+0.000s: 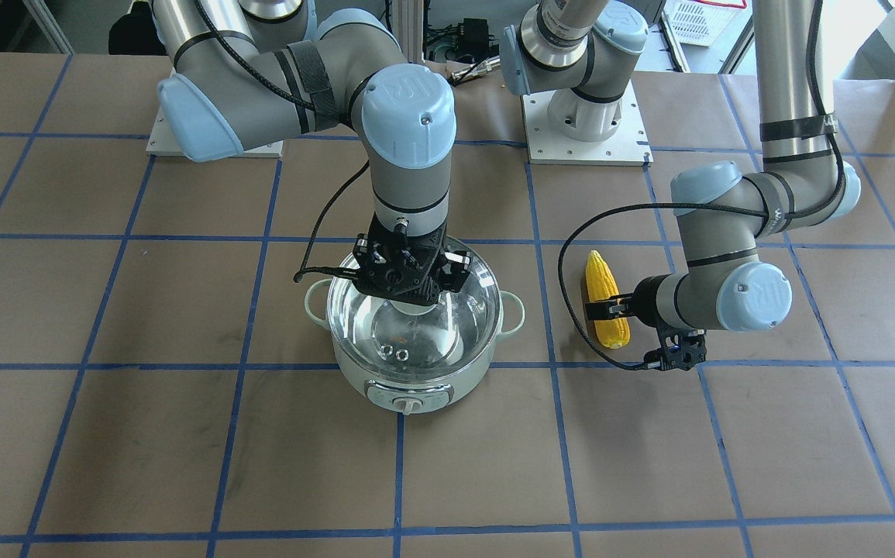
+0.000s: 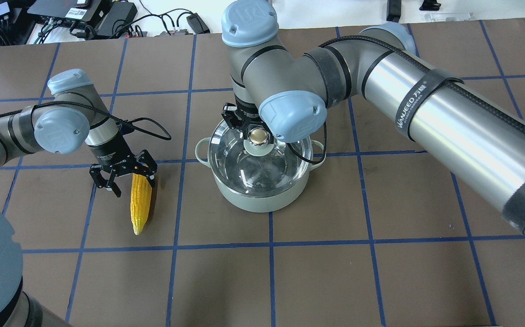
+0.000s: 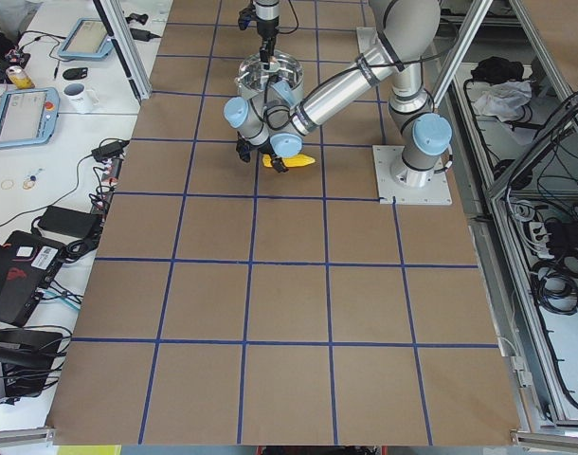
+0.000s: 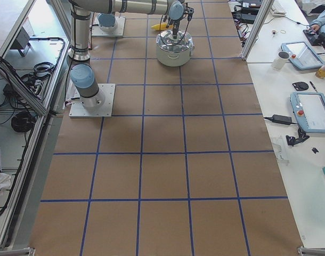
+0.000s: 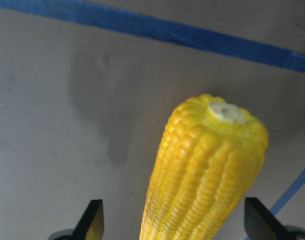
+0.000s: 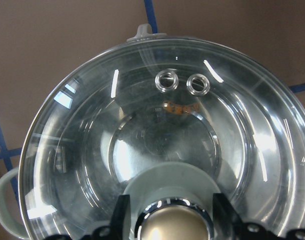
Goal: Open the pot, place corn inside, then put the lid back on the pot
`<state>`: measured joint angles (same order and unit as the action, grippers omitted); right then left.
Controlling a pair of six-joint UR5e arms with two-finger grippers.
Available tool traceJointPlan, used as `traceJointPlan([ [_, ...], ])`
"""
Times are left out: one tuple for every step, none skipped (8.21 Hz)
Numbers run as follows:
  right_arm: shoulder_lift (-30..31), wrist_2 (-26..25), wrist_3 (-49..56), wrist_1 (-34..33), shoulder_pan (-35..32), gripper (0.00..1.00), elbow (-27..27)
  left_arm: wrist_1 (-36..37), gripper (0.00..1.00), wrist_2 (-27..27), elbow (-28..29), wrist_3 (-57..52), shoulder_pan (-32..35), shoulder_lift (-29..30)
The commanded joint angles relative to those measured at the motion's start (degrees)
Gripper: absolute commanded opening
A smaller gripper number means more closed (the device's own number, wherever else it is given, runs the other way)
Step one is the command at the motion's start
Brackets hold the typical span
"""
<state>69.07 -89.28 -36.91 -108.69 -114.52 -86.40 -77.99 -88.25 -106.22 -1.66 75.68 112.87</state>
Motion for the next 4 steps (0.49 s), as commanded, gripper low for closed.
traceJointPlan([
  [0.01,0.33,0.35,1.80,0.00,0.41,0.01,0.73,0.51,1.76,0.05,0.08,0.00,0.50],
  [0.01,0.33,0.43,2.25,0.00,0.25,0.01,0.73,0.17,1.94,0.05,0.00,0.00,0.50],
  [0.10,0.33,1.04,2.08,0.00,0.18,0.18,0.65,0.00,1.94,0.05,-0.01,0.00,0.33],
  [0.10,0.33,1.31,2.08,0.00,0.17,0.88,0.47,0.00,1.85,0.13,-0.01,-0.09,-0.72],
])
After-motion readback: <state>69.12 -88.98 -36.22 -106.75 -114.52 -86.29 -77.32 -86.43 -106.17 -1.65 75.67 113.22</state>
